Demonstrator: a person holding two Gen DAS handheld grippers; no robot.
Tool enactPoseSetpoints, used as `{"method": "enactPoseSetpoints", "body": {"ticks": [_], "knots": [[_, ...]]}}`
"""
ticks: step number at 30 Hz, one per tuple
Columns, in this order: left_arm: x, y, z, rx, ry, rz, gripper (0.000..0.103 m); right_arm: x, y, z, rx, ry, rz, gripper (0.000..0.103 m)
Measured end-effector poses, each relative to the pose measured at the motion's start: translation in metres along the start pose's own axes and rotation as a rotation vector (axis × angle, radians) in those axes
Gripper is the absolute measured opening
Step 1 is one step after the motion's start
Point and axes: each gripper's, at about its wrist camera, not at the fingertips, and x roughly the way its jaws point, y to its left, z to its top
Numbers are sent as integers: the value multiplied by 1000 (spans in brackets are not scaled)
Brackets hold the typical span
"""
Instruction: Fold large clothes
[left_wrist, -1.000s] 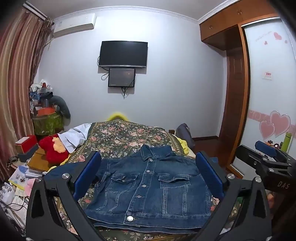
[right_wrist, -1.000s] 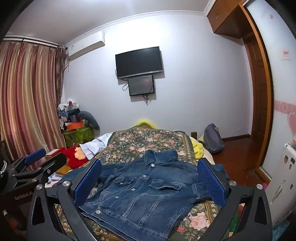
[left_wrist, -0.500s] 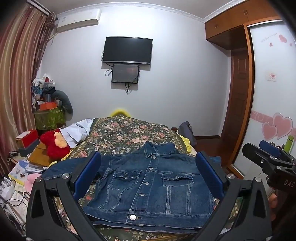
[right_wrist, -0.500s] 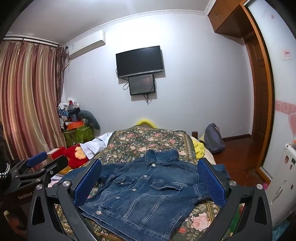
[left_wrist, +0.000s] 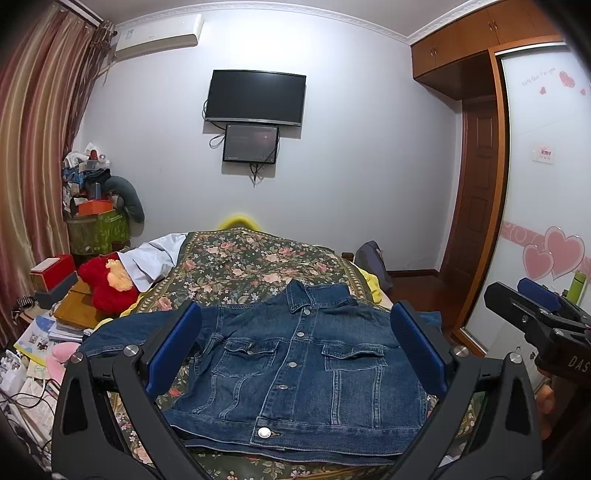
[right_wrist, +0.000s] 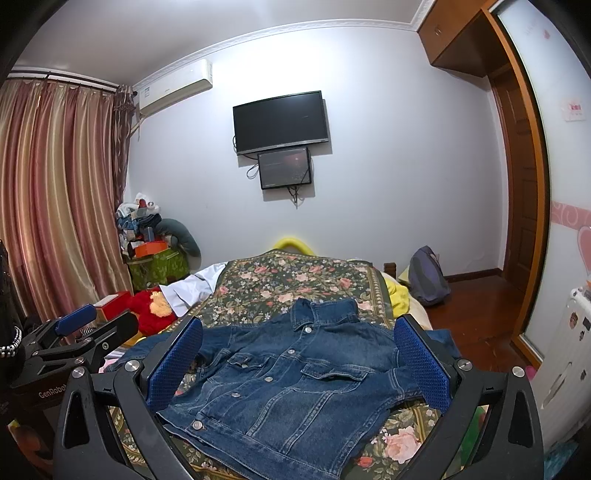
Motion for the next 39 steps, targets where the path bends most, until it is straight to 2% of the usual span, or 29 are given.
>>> {"method": "enactPoseSetpoints", "body": {"ticks": [39], "knots": [[-1, -1, 3, -4, 6, -10, 103, 1, 1, 0, 2, -1, 2, 103]]}}
